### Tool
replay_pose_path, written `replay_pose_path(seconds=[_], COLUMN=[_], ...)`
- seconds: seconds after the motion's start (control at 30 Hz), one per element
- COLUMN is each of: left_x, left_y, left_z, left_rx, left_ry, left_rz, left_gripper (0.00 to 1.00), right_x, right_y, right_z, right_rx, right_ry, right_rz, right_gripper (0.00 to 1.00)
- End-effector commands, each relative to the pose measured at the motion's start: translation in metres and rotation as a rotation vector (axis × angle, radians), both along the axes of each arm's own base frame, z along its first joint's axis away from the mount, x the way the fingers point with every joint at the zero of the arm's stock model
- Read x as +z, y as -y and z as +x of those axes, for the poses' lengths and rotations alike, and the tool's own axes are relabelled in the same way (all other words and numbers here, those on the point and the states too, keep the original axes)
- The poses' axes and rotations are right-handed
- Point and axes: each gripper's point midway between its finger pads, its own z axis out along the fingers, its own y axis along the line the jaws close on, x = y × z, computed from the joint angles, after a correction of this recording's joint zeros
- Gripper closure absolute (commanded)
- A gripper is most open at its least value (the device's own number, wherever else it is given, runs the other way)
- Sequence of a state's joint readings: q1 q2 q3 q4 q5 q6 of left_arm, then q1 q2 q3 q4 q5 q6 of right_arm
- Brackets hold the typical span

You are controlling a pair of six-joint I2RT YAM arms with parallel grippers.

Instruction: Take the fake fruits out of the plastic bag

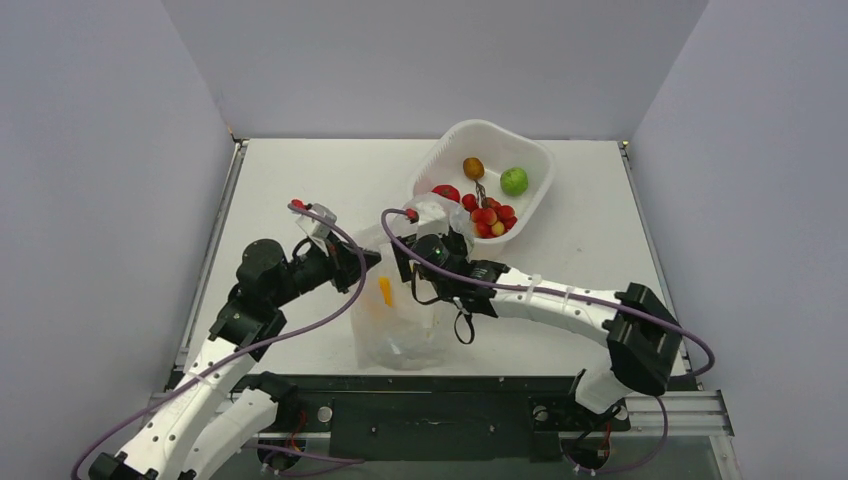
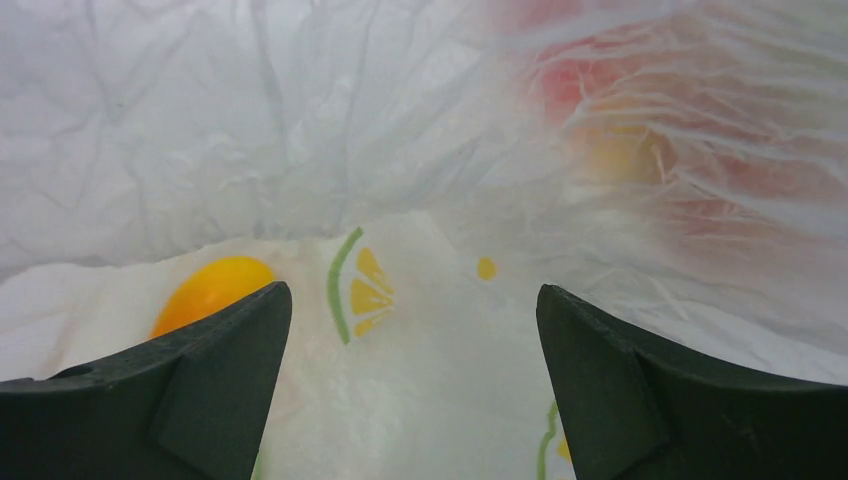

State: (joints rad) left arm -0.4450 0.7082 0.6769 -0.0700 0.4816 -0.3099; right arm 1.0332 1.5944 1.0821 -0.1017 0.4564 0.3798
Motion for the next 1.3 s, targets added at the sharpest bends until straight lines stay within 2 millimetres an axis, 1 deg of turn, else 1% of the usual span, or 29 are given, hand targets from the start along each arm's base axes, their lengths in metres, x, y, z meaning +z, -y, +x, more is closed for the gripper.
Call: replay_pose_path(seconds=[0.0,0.07,0.13,0.17,0.2,0.23,0.27,0.3,0.33,0.37,0.4,0.43,0.47,0.5,0.6,0.63,0.67,0.7,0.73,0.8,0.87,1.0,1.2,1.27], left_x=[0.07,0.069,0.06,0.045,0.038,0.016,0.009,-0.012,-0.02,-0.032,-0.037,-0.047,-0.049,-0.056,-0.062,-0.069,-0.068,-0.074,-0.073,-0.078,-0.077,-0.073,-0.076,-0.078], left_y=[0.01,0.009,0.004,0.0,-0.005,-0.012,-0.017,-0.023,-0.026,-0.029,-0.03,-0.031,-0.032,-0.032,-0.033,-0.033,-0.034,-0.036,-0.037,-0.039,-0.04,-0.041,-0.043,-0.043], left_z=[-0.009,-0.011,-0.011,-0.007,-0.007,-0.002,-0.003,0.0,-0.002,-0.001,-0.002,-0.002,-0.003,-0.004,-0.006,-0.006,-0.007,-0.006,-0.006,-0.006,-0.005,-0.005,-0.007,-0.007], left_rx=[-0.074,-0.071,-0.045,-0.005,0.022,0.078,0.105,0.147,0.163,0.186,0.195,0.21,0.216,0.221,0.231,0.24,0.245,0.257,0.267,0.282,0.287,0.291,0.299,0.3], left_ry=[0.139,0.137,0.124,0.094,0.079,0.021,0.006,-0.048,-0.071,-0.106,-0.126,-0.158,-0.167,-0.193,-0.208,-0.223,-0.217,-0.23,-0.224,-0.234,-0.23,-0.221,-0.225,-0.226], left_rz=[-0.15,-0.149,-0.131,-0.106,-0.094,-0.059,-0.05,-0.024,-0.014,-0.01,-0.009,-0.01,-0.02,-0.027,-0.051,-0.054,-0.065,-0.069,-0.077,-0.082,-0.089,-0.089,-0.076,-0.08], left_gripper=[1.0,1.0,1.0,1.0,1.0,1.0,1.0,1.0,1.0,1.0,1.0,1.0,1.0,1.0,1.0,1.0,1.0,1.0,1.0,1.0,1.0,1.0,1.0,1.0], right_x=[0.052,0.064,0.064,0.06,0.048,0.037,0.028,0.016,0.007,-0.005,-0.011,-0.025,-0.027,-0.038,-0.054,-0.057,-0.061,-0.059,-0.057,-0.052,-0.051,-0.058,-0.056,-0.061], right_y=[0.043,0.038,0.022,0.015,0.005,-0.003,-0.006,-0.008,-0.01,-0.011,-0.015,-0.018,-0.021,-0.021,-0.026,-0.03,-0.03,-0.034,-0.037,-0.043,-0.05,-0.062,-0.064,-0.066], right_z=[0.0,-0.007,-0.019,-0.026,-0.032,-0.037,-0.038,-0.038,-0.037,-0.036,-0.034,-0.032,-0.031,-0.031,-0.038,-0.042,-0.045,-0.046,-0.047,-0.049,-0.053,-0.066,-0.083,-0.09], right_rx=[-0.083,-0.057,0.0,0.028,0.058,0.081,0.072,0.064,0.052,0.045,0.042,0.04,0.029,0.022,0.018,0.03,0.036,0.042,0.045,0.057,0.074,0.109,0.151,0.167], right_ry=[0.126,0.135,0.11,0.094,0.064,0.045,0.033,0.021,0.017,0.011,0.011,-0.004,-0.008,-0.023,-0.072,-0.092,-0.102,-0.11,-0.11,-0.122,-0.143,-0.206,-0.242,-0.268], right_rz=[-0.122,-0.104,-0.056,-0.043,-0.019,-0.021,-0.004,-0.015,-0.003,-0.016,-0.002,-0.024,-0.02,-0.038,0.008,0.031,0.035,0.063,0.081,0.114,0.145,0.187,0.191,0.192], right_gripper=[0.12,0.12,0.12,0.12,0.12,0.12,0.12,0.12,0.12,0.11,0.11,0.11,0.11,0.11,0.11,0.12,0.12,0.12,0.12,0.12,0.12,0.12,0.12,0.12])
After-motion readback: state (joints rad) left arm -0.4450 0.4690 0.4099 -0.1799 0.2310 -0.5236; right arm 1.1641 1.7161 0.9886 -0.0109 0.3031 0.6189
